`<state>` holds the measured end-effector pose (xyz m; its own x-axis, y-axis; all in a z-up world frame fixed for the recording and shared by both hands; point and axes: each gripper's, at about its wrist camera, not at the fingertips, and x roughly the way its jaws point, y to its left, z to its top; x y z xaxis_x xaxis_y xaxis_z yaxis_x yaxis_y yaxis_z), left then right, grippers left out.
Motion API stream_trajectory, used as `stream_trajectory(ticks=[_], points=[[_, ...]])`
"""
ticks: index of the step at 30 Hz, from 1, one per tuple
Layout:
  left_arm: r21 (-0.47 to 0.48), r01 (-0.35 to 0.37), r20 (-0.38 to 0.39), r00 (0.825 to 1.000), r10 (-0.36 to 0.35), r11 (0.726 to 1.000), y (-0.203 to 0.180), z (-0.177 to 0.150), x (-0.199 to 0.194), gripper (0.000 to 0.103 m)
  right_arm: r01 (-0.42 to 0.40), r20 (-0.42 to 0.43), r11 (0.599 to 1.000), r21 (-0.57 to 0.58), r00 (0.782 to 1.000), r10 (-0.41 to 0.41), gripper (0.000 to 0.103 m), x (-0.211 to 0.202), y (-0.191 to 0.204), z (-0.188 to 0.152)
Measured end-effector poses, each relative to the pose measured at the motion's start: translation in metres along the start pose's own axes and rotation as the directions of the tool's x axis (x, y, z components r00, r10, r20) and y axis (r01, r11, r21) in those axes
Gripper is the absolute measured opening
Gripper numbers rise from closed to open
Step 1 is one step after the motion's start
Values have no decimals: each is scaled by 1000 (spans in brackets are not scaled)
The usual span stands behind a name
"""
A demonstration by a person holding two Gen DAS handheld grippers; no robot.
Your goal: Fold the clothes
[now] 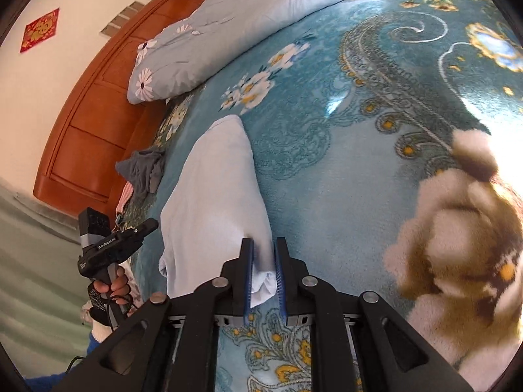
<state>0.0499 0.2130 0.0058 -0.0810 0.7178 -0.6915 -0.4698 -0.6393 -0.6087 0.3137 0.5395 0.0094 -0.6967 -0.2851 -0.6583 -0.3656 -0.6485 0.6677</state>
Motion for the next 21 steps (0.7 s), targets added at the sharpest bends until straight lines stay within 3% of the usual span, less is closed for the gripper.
stream_trajectory(ticks=[1,3,4,10,14,18,20,21], points=[[15,0,-1,1000,0,1000,-2,4,0,24,5,31,1000,17,999,-6,34,-4,-1,-6],[36,8,-2,1000,-8,999,-8,13,5,55,8,81,998,60,997,-13,43,-9,-2,-20],[45,16,-6,1000,-16,999,-10,18,8,59,3,92,996,84,996,-10,44,-9,-1,-28],[112,2,-114,993,11,994,-24,45,53,62,-58,110,970,237,993,33,46,14,13,-74],[105,-4,-179,984,23,994,-24,45,76,63,-99,148,958,271,987,60,48,37,29,-84],[113,12,-161,987,6,994,-28,41,81,68,-117,222,948,297,974,50,48,45,36,-83],[104,16,-138,990,-1,994,-27,39,79,66,-134,239,944,303,969,61,48,46,36,-82],[95,13,-127,992,-1,995,-26,38,78,57,-143,246,941,305,967,67,46,46,36,-81]])
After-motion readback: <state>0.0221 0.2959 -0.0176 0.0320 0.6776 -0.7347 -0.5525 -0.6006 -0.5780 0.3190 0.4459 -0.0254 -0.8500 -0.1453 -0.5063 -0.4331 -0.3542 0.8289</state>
